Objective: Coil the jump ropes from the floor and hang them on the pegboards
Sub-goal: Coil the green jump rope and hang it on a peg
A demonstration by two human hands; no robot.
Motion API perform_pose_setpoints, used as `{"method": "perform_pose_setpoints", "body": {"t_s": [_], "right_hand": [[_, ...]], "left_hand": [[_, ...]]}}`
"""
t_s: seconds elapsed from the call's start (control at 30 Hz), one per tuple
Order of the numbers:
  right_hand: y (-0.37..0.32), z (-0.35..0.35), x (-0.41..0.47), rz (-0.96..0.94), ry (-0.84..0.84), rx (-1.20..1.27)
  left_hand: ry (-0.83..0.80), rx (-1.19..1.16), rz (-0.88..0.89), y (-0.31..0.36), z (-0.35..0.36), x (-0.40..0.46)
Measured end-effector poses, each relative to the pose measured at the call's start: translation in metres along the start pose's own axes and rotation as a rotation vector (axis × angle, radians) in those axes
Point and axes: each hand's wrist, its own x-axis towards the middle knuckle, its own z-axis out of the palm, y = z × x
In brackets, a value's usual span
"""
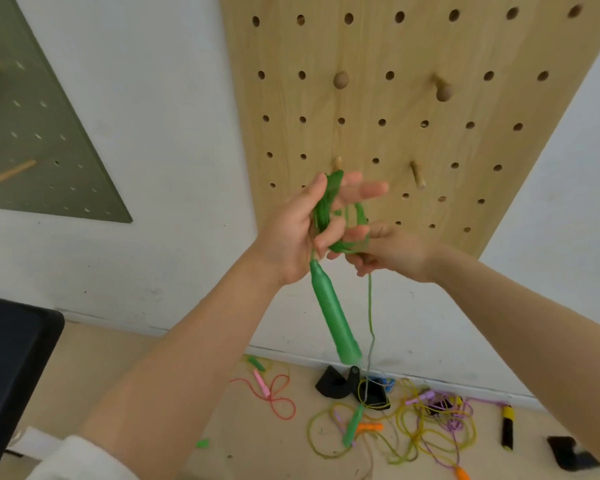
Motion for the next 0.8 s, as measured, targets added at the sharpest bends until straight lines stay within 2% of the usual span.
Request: {"method": "perform_pose_setpoints", "body": {"t_s": [0.13, 0.23, 0.3, 0.37, 0.47, 0.6, 0.67, 0.73, 0.8], "right_hand": [[-0.005, 0.001, -0.013, 0.181, -0.153, -0.176], [-0.019, -0.009, -0.028, 0.176, -0.241, -0.288], [-0.029, -0.019, -0.039, 0.059, -0.193, -0.26], [-0.035, -0.032, -0.046, -0.071, -0.029, -0.235], [-0.035, -0.05, -0.046, -0.201, 0.276, -0.151], [-0.017, -0.065, -0.038, -0.217, 0.565, -0.053], [-0.005, -0.067, -0.038, -0.211, 0.585, -0.107], [0.008, -0.063, -0.039, -0.188, 0.464, -0.364], [0.014, -0.051, -0.041, -0.14, 0.287, -0.648]], "left_hand": [[0.418, 0.079, -0.066, -0.019, -0.017, 0.028], [0.565, 0.355, -0.239, -0.043, -0.04, 0.031], [0.544, 0.422, -0.35, -0.054, -0.043, 0.027], [0.471, 0.373, -0.402, -0.058, -0.033, 0.023], [0.249, 0.315, -0.398, -0.056, 0.003, 0.02], [0.014, 0.117, -0.303, -0.05, 0.039, 0.024], [-0.073, -0.025, -0.201, -0.045, 0.05, 0.025], [-0.137, -0.084, -0.138, -0.04, 0.059, 0.026], [-0.067, -0.047, -0.091, -0.037, 0.065, 0.028]]}}
